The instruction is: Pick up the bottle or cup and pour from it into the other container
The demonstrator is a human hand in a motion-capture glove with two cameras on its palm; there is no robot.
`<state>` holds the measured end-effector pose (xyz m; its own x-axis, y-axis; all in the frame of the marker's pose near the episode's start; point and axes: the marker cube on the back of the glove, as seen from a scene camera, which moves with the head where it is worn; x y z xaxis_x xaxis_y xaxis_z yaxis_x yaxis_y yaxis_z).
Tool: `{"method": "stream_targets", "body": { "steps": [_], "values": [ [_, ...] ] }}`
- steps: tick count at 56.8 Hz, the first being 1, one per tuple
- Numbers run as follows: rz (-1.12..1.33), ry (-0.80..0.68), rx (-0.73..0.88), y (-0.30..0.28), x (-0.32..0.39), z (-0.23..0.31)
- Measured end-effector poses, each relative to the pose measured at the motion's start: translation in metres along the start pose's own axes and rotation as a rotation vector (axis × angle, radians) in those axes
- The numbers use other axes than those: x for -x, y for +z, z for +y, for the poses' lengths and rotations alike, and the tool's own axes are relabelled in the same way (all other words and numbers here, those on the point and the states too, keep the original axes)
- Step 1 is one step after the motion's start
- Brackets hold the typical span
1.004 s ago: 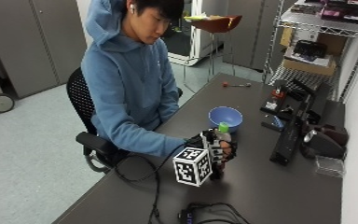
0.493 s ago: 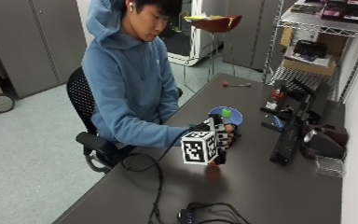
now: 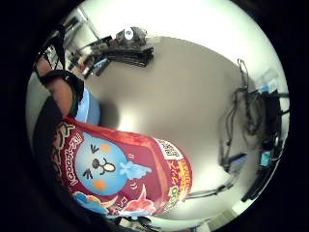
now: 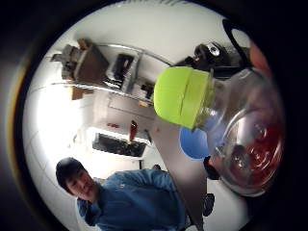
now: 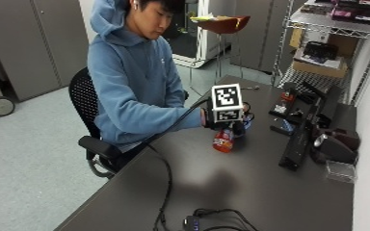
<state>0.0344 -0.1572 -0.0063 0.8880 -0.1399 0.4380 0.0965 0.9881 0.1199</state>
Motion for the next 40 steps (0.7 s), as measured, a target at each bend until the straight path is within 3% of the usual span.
{"method": "stream_targets", "body": {
  "steps": [13,28,40],
  "values": [
    [0.315,-0.015,0.239,0.009,0.043,-0.015],
    [0.845,-0.032,0.457,0.031,0.088,-0.032],
    [1.069,-0.060,0.599,0.053,0.107,-0.040]
  ]
}}
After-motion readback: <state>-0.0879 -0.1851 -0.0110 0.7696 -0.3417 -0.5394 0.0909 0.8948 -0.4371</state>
